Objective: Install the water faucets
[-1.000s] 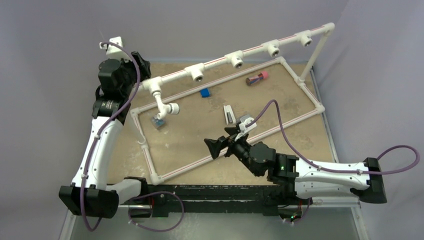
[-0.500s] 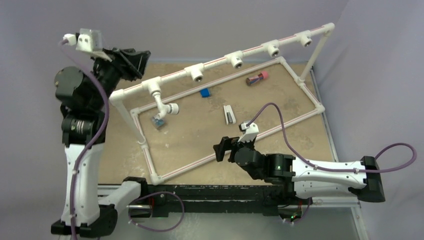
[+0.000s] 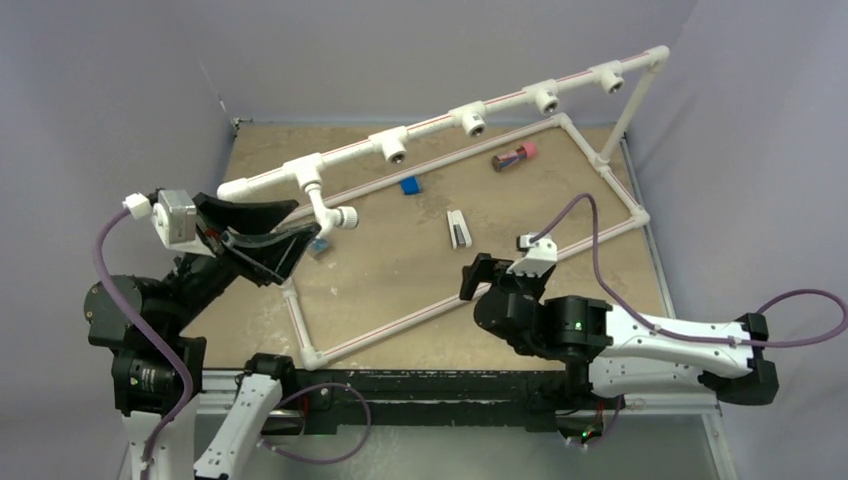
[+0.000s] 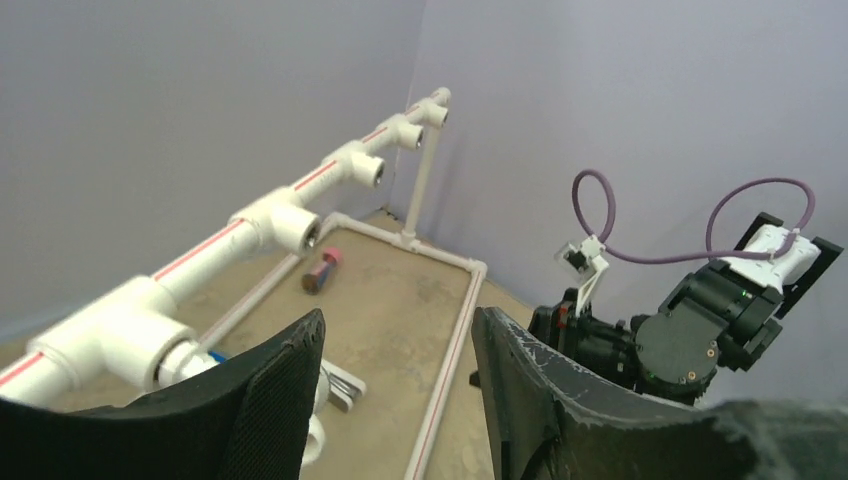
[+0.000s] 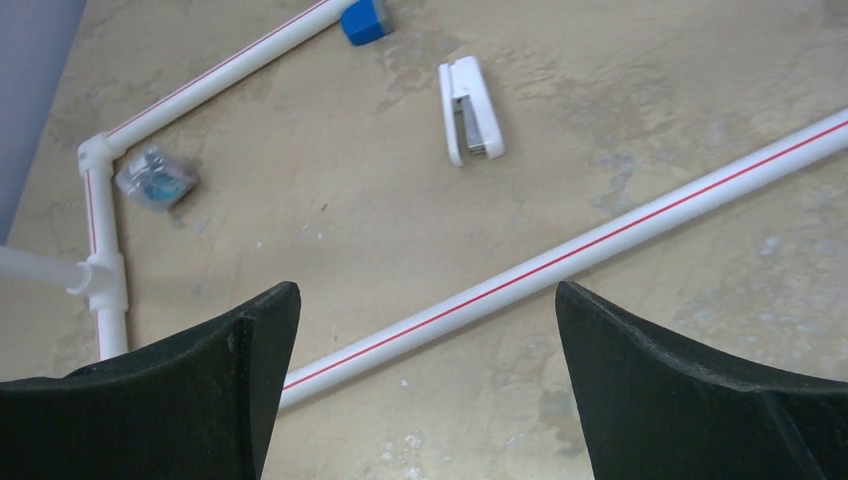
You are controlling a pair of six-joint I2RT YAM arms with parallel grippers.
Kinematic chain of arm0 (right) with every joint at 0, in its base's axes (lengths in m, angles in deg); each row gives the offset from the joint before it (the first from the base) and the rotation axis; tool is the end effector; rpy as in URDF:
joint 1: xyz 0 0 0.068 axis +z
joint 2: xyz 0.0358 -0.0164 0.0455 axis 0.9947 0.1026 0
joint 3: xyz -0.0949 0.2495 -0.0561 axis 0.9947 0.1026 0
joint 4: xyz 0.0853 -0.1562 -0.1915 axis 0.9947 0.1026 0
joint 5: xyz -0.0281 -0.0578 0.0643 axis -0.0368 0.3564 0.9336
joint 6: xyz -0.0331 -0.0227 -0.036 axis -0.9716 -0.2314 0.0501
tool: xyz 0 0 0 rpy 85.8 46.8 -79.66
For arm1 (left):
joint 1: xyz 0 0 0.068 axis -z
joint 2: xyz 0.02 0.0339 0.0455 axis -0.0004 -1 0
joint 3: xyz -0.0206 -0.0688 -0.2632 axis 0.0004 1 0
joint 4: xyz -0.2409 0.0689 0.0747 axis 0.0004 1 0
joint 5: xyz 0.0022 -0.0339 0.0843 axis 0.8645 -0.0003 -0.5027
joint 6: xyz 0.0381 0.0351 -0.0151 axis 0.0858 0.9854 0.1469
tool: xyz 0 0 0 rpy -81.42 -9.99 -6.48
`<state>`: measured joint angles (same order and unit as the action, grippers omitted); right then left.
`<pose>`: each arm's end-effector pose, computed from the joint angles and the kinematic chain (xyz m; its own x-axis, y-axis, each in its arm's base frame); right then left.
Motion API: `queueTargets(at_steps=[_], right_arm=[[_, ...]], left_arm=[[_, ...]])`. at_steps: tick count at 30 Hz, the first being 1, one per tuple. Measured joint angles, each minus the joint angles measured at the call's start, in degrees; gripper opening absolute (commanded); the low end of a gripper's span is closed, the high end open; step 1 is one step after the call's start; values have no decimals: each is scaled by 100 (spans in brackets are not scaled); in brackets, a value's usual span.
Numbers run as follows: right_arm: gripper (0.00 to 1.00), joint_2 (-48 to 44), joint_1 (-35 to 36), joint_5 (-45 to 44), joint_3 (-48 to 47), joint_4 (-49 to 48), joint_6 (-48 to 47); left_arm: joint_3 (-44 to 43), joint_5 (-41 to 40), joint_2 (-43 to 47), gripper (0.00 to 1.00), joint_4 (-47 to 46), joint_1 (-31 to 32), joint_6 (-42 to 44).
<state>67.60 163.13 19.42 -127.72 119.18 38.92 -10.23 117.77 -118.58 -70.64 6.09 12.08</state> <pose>0.0669 0.1794 0.3217 -0.3367 0.3870 -0.8584 -0.0509 0.9028 0.4270 0.0376 -0.0259 0.5011 0.0198 -0.3833 -0.9234 0.7462 0.6204 -0.2415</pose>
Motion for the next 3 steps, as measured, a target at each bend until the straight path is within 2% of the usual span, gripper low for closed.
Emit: queueTargets(at_steps=[3], right_arm=[[99,-289,0,-258,-44,424,199]], left_arm=[[358,-35,275,55,184,2,-101]])
